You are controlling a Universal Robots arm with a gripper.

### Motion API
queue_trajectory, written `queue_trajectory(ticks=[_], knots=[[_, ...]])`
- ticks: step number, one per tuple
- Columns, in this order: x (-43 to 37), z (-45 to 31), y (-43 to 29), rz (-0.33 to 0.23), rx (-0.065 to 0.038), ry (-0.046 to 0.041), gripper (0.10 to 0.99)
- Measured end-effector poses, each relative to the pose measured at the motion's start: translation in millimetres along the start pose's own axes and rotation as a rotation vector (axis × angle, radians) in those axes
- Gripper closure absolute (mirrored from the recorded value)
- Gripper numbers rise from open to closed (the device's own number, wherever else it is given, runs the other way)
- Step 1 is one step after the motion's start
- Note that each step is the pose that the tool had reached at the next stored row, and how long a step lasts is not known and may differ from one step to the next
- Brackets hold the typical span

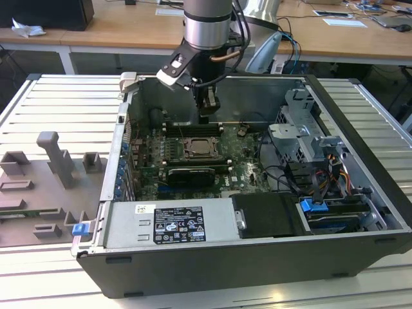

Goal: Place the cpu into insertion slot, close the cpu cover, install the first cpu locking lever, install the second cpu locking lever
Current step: 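Install the first cpu locking lever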

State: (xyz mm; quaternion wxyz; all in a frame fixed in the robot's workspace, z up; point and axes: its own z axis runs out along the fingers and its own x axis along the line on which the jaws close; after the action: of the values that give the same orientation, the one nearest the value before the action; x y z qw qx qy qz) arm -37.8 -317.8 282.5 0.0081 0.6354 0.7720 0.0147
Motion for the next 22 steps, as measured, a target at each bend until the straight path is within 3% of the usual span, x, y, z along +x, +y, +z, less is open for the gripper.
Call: queue_trajectory(ticks=[10, 22], knots=[[0.0, 0.0, 0.0, -0.138, 0.001, 0.0046, 0.980], [0.0, 0.0, 0.0, -0.250, 0.002, 0.0083, 0.980]])
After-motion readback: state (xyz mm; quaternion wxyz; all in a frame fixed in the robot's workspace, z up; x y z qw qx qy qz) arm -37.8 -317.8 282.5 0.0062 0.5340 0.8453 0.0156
